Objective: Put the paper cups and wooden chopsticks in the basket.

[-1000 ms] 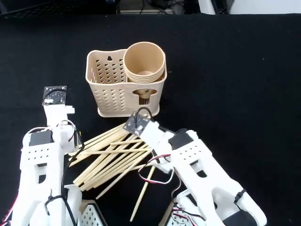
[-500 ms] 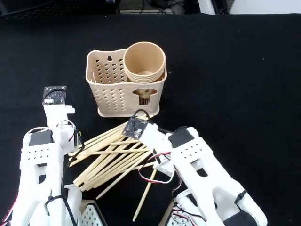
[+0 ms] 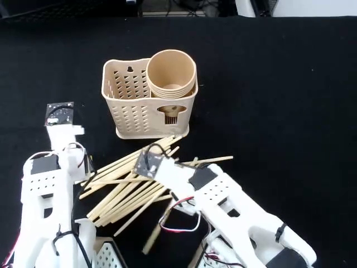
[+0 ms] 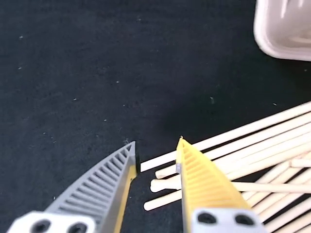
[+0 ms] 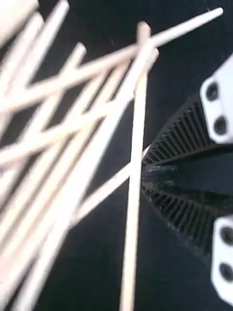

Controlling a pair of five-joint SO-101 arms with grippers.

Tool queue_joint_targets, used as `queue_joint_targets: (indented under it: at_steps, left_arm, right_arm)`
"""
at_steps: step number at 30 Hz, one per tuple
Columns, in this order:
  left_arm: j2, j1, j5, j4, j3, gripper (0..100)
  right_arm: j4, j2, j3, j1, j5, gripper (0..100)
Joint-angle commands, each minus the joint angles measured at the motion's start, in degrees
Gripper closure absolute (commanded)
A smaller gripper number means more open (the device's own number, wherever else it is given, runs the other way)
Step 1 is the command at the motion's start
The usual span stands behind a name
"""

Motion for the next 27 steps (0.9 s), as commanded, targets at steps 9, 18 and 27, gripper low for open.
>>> queue_joint_targets:
  at_steps: [9, 18, 27]
  left_arm:
    - [-1.23, -0.92, 0.79, 0.44, -1.89, 85]
    - [-1.23, -0.92, 0.79, 0.44, -1.71, 85]
    - [-1.23, -0.92, 0.79, 0.44, -1.71, 85]
  right_arm:
    - [-9.49, -1.01, -2.95, -0.70, -10.81, 98.3]
    - [-10.20, -1.27, -4.97, -0.62, -11.96, 98.2]
    - [9.23, -1.19, -12.97, -0.62, -6.42, 77.1]
